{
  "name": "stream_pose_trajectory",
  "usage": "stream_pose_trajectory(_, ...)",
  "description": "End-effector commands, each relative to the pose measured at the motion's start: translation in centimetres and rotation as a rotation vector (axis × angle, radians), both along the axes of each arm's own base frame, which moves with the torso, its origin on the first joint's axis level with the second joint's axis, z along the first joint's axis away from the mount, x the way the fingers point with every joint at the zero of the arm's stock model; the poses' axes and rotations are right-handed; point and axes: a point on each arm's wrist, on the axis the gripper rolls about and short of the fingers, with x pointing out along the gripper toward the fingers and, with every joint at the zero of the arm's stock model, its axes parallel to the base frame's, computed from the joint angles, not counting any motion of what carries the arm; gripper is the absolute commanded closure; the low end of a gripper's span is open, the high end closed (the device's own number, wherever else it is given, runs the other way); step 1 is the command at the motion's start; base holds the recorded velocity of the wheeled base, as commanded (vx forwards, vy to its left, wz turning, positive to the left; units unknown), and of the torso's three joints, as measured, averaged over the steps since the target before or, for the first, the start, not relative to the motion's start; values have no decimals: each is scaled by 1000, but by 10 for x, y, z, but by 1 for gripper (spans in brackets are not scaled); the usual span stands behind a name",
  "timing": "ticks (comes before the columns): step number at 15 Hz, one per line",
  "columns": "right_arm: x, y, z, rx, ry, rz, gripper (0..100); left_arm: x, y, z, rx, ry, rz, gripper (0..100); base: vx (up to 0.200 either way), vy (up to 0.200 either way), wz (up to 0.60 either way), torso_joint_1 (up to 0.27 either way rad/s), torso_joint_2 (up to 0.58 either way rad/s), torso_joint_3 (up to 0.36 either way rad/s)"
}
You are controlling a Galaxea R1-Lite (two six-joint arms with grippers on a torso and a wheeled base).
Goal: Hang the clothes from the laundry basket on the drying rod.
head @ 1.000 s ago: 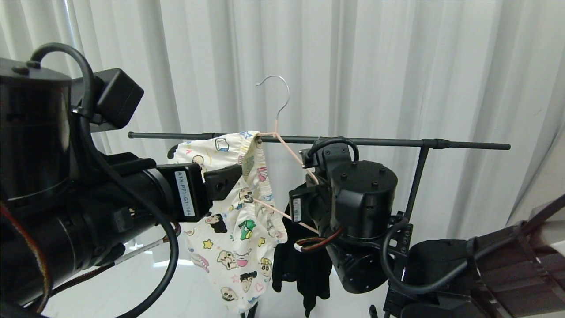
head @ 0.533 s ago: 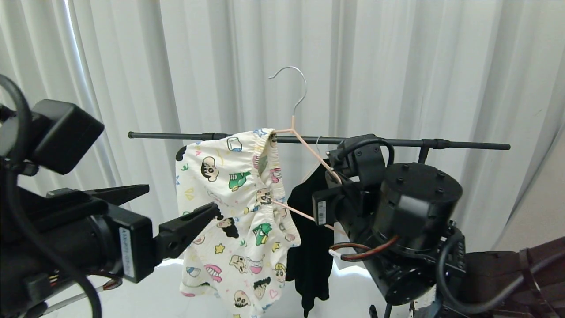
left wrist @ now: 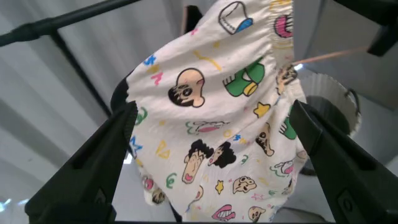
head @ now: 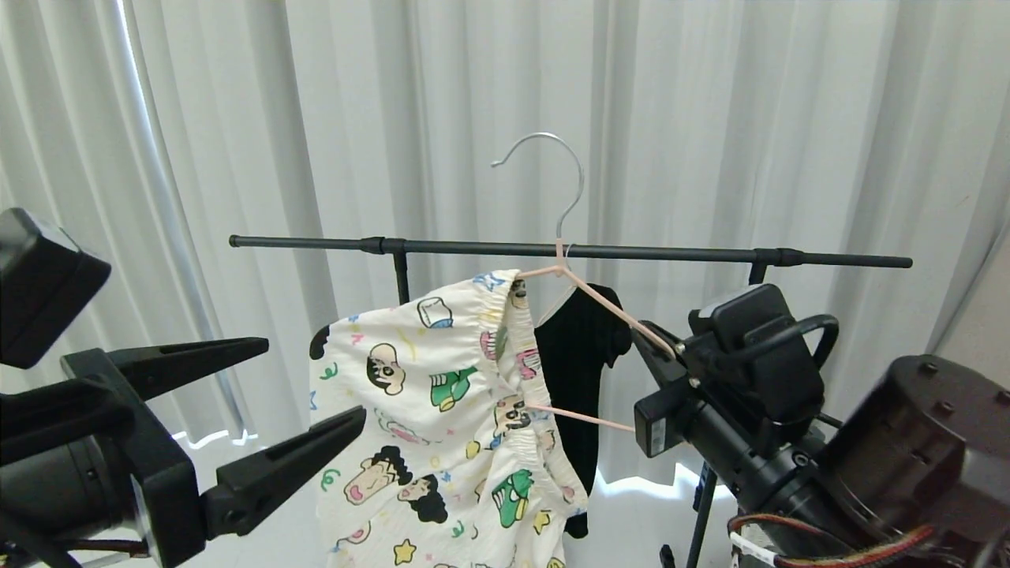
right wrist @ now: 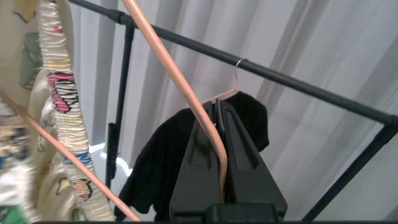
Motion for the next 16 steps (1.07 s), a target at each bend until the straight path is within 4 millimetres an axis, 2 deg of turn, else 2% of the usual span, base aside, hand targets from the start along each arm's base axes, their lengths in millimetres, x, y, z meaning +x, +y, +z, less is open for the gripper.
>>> stream_pose_trajectory(1, -7, -10, -4, -24, -13, 15, 100, -1, 0, -8, 10, 13, -21, 0, 0, 0, 0, 0, 0, 0)
stream_pose_trajectory(5, -28, -38, -15, -94, -39, 79, 100, -1, -3, -12, 18, -10, -156, 0, 0, 0, 0, 0, 0, 0)
stream_pose_trajectory(8, -42, -52, -22, -122, -28, 110, 100, -2, -5, -17, 35, -2, -262, 0, 0, 0, 0, 0, 0, 0)
stream_pose_trajectory(12, -58, -53, -25, -152, -38, 174, 100, 0, -11, -34, 106, 20, -416, 0, 0, 0, 0, 0, 0, 0)
stream_pose_trajectory(16, -66, -54, -25, -162, -48, 210, 100, 29, -39, -46, 115, 60, -460, 0, 0, 0, 0, 0, 0, 0)
